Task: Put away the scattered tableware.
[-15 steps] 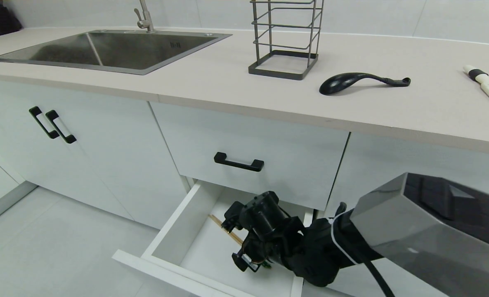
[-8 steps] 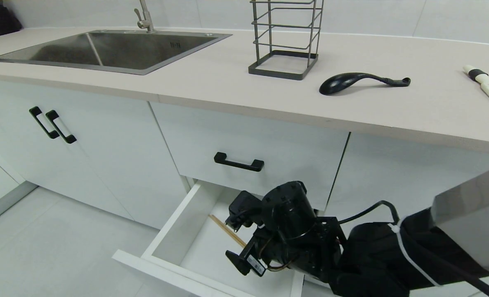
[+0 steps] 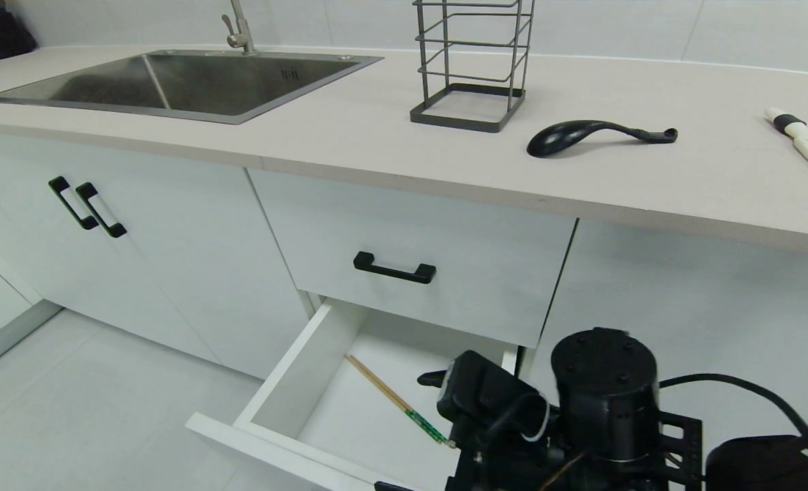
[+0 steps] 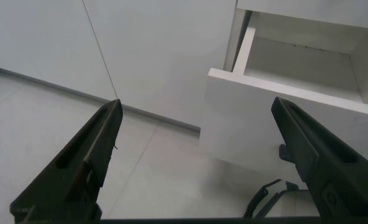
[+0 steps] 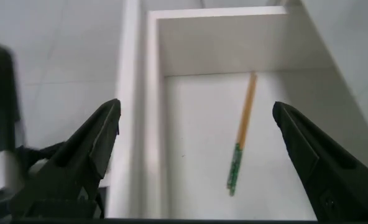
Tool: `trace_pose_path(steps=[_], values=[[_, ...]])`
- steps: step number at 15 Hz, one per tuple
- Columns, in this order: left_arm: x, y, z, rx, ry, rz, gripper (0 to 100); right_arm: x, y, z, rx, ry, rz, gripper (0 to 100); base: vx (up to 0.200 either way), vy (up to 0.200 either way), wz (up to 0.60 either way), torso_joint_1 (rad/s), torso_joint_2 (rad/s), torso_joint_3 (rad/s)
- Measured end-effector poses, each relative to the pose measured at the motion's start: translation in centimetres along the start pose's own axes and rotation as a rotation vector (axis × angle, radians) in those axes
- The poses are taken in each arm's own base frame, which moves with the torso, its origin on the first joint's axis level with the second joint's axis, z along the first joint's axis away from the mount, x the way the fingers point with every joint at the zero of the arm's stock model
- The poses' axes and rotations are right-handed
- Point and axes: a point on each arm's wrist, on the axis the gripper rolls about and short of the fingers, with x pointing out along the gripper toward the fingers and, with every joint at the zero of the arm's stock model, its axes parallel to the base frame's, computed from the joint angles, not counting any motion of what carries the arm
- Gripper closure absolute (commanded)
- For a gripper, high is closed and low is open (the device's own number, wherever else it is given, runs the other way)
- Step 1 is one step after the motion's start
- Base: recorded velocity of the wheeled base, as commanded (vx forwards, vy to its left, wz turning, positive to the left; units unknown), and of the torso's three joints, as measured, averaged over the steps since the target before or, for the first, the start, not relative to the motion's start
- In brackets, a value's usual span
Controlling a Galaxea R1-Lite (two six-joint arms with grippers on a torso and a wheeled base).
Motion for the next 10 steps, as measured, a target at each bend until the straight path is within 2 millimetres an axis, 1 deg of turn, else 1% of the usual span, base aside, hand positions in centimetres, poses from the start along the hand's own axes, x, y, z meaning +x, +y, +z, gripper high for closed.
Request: trace_pose_path(steps=[3, 4, 5, 7, 10], values=[[0.0, 0.0, 0.0, 0.0, 0.0, 0.0, 0, -2.9, -1.0, -0.7, 0.01, 0.015, -0.033, 0, 0.0, 0.0, 0.0, 0.0, 0.0, 0.0], [0.0, 0.0, 0.0, 0.0, 0.0, 0.0, 0, -3.6, -1.3, -0.5, 0.01, 0.005, -0.05, 0, 0.0, 0.0, 0.0, 0.0, 0.0, 0.0], [0.0, 0.0, 0.0, 0.0, 0.0, 0.0, 0, -4.0, -1.4, -0.2, 0.005, -0.019, -0.063, 0, 0.0, 0.0, 0.0, 0.0, 0.0, 0.0], [0.0, 0.0, 0.0, 0.0, 0.0, 0.0, 0, -4.5, -1.1, -0.7, 0.004, -0.021, -0.065, 0, 0.0, 0.0, 0.0, 0.0, 0.0, 0.0], [0.0, 0.0, 0.0, 0.0, 0.0, 0.0, 0, -4.2, -0.1, -1.5, -0.009, -0.054, -0.051, 0, 0.0, 0.0, 0.0, 0.0, 0.0, 0.0]])
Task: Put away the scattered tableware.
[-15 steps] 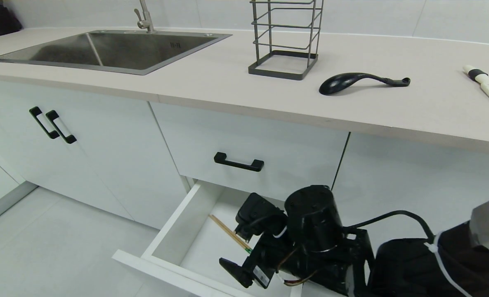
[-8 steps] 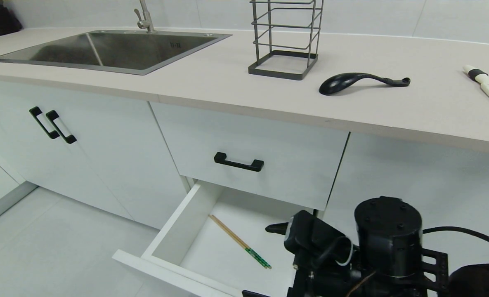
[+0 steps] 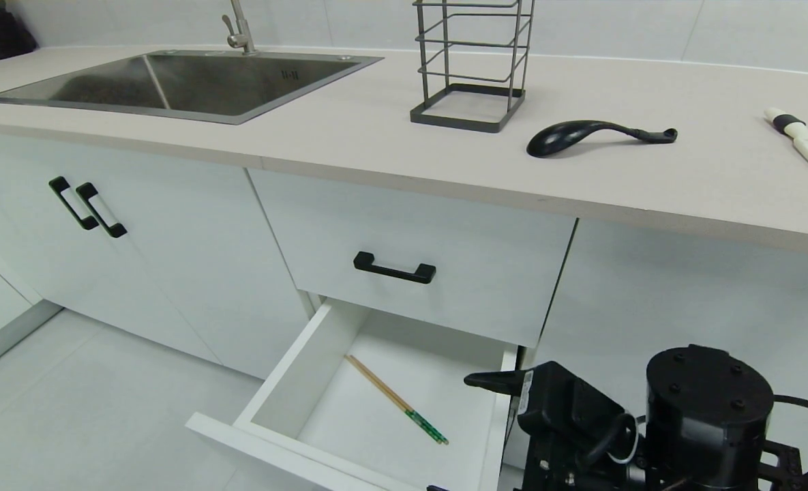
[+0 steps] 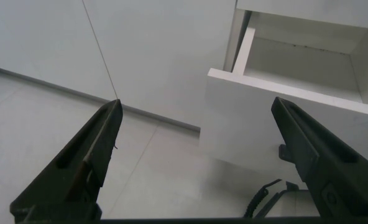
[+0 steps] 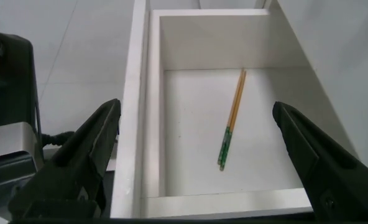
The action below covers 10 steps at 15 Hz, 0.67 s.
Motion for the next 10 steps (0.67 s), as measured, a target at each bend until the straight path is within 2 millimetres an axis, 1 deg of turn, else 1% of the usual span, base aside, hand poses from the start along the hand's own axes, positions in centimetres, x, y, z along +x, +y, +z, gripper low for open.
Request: trace_pose_path(steps=[1, 4, 10], values=[[0.0, 0.0, 0.0, 0.0, 0.0, 0.0, 0, 0.3, 0.1, -0.1, -0.002, -0.019, -0.003, 0, 0.0, 0.0, 0.0, 0.0, 0.0, 0.0], [0.0, 0.0, 0.0, 0.0, 0.0, 0.0, 0, 0.8, 0.3, -1.0, 0.002, 0.004, 0.007, 0, 0.0, 0.0, 0.0, 0.0, 0.0, 0.0], [0.0, 0.0, 0.0, 0.0, 0.0, 0.0, 0, 1.0, 0.6, -1.3, -0.001, 0.017, 0.02, 0, 0.0, 0.0, 0.0, 0.0, 0.0, 0.0]])
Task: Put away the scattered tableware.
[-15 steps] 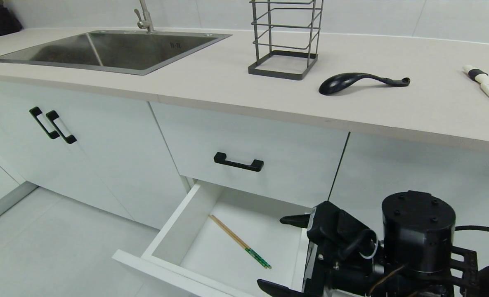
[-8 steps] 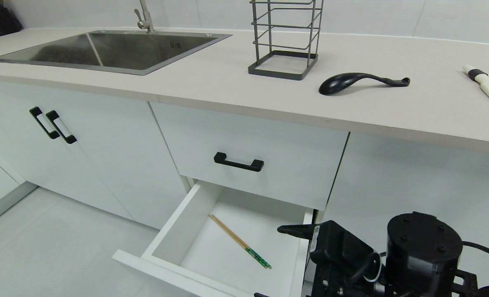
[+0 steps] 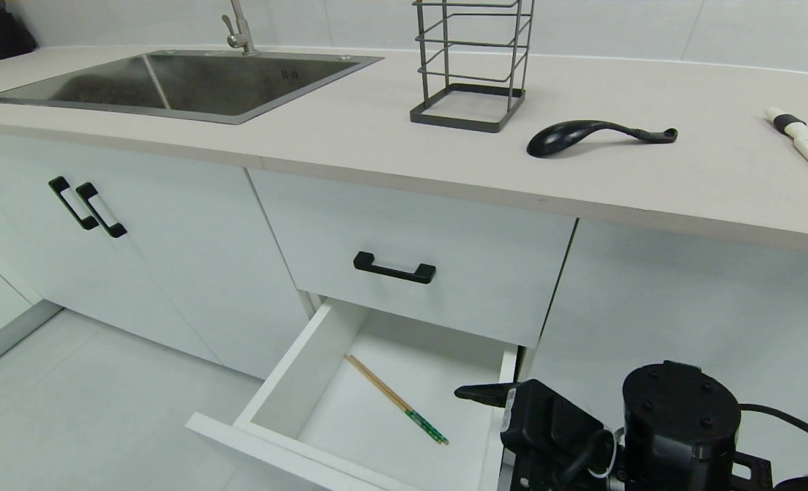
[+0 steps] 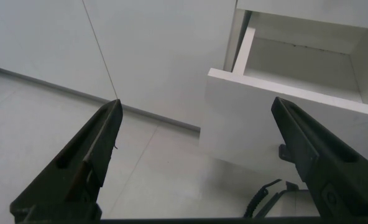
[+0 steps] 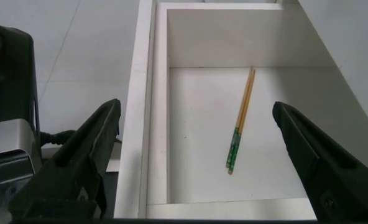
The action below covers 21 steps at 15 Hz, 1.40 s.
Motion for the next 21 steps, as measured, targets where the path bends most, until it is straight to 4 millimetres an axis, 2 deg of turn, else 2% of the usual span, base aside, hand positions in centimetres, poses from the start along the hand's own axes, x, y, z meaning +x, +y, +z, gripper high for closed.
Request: trace_pose_path(steps=[5, 10, 18, 21], values=[[0.0, 0.0, 0.0, 0.0, 0.0, 0.0, 0, -0.12, 0.21, 0.04, -0.013, 0.0, 0.006, 0, 0.0, 0.0, 0.0, 0.0, 0.0, 0.0], [0.0, 0.0, 0.0, 0.0, 0.0, 0.0, 0, -0.13, 0.22, 0.09, -0.016, -0.001, 0.005, 0, 0.0, 0.0, 0.0, 0.197, -0.1, -0.084], [0.0, 0.0, 0.01, 0.0, -0.001, 0.0, 0, -0.15, 0.25, 0.19, -0.019, -0.005, 0.006, 0, 0.0, 0.0, 0.0, 0.223, -0.54, -0.204], [0.0, 0.0, 0.0, 0.0, 0.0, 0.0, 0, -0.14, 0.28, 0.22, -0.019, -0.006, 0.008, 0, 0.0, 0.0, 0.0, 0.098, -0.47, -0.222]])
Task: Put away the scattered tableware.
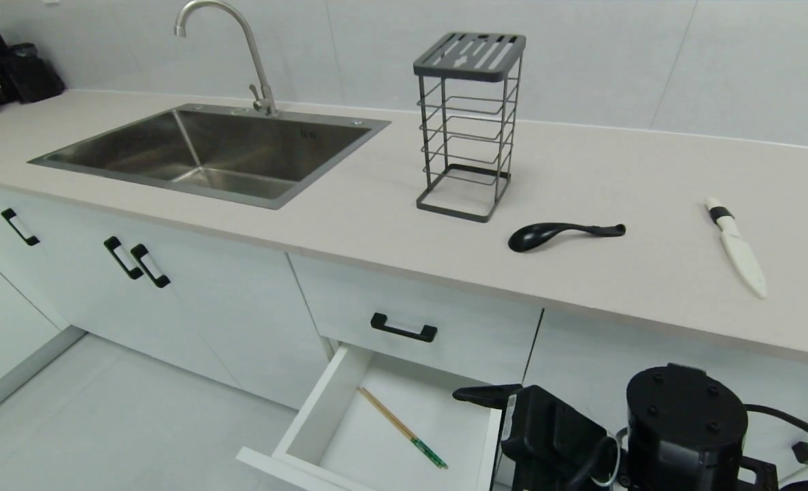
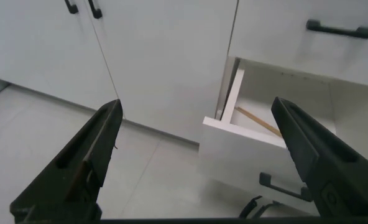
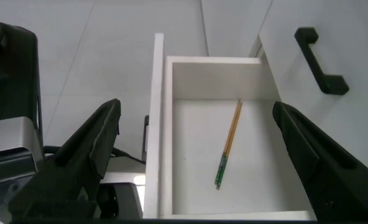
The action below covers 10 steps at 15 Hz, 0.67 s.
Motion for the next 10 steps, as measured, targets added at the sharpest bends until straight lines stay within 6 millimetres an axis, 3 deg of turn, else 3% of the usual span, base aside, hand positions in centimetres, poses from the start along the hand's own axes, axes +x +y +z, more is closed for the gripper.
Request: trace_pose_path(steps=[10], values=[[0.0, 0.0, 0.0, 0.0, 0.0, 0.0, 0, 0.79, -0.48, 0.83, 0.0, -0.019, -0.014, 0, 0.0, 0.0, 0.0, 0.317, -0.5, -0.241]])
